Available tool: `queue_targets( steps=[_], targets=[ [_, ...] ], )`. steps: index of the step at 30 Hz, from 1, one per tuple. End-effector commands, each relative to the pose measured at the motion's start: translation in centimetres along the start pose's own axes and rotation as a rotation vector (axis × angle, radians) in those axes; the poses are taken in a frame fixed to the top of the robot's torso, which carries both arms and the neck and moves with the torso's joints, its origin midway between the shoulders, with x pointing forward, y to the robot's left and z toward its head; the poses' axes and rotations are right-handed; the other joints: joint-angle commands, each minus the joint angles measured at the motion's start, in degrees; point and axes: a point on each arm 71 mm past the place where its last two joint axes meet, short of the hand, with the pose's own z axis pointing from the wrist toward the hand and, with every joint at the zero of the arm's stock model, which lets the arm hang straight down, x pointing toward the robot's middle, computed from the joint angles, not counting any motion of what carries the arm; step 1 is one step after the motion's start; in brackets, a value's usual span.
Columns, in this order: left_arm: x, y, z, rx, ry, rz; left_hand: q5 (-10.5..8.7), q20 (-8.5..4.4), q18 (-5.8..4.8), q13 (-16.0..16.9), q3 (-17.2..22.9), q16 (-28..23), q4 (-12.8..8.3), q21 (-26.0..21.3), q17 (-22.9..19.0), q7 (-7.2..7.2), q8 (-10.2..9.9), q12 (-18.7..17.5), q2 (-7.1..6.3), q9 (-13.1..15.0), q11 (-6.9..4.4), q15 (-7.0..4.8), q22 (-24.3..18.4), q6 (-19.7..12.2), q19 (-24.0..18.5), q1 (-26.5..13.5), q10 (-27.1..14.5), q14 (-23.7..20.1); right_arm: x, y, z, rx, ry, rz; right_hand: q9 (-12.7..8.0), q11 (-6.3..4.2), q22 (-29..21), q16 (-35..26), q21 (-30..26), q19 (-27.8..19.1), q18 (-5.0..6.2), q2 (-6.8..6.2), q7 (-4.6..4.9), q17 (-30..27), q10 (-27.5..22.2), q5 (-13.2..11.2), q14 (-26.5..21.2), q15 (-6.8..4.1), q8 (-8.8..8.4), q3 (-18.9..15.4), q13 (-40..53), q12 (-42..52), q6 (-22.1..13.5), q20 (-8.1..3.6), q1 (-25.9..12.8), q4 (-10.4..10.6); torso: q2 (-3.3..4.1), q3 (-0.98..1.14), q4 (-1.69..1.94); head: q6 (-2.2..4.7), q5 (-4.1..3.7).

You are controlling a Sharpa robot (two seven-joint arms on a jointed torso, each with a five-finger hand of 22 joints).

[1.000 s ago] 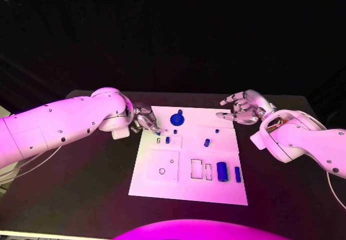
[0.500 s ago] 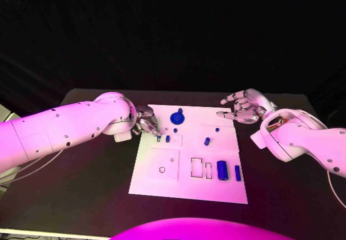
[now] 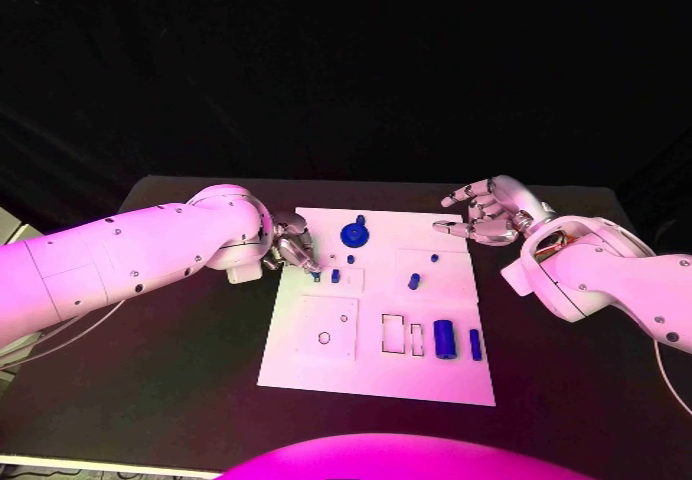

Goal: Assemble the parts on the task board

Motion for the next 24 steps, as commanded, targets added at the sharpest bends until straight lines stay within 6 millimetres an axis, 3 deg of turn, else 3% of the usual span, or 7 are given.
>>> queue_targets(
  steps=[1,24],
  targets=[
    [0.3,-0.1,0.05,-0.001,0.028,0.03,0.13,0.01,-0.61,0.08,10.93,0.36,-10.56,0.38,11.91,-0.06,0.25,0.21,0.55,0.09,-0.08,-0.25,0.07,0.36,0.33,-0.2,0.46,5.1,0.1,0.07,-0.01,-0.009,0.008,-0.003,-0.05,-0.06,11.92,-0.18,-0.18,3.18,0.61,0.18,-0.06,7.42,-0.23,0.14,3.75,-0.39,0.37,-0.2,-0.03,-0.14,0.08,-0.41,-0.32,-0.15,-0.02,0.0,0.0,-0.1,0.01],
    [0.46,-0.13,0.12,0.0,0.047,0.042,0.13,0.0,-0.63,0.22,11.0,0.42,-10.67,0.42,12.05,-0.07,0.23,0.29,0.46,0.08,-0.09,-0.25,0.15,0.41,0.37,-0.28,0.53,5.13,0.14,0.05,0.0,-0.008,0.009,-0.003,-0.05,-0.06,11.92,-0.18,-0.18,3.18,0.61,0.18,-0.06,7.42,-0.23,0.14,3.75,-0.39,0.37,-0.2,-0.03,-0.14,0.08,-0.41,-0.32,-0.15,0.02,0.03,0.0,-0.04,-0.03]
  ],
)
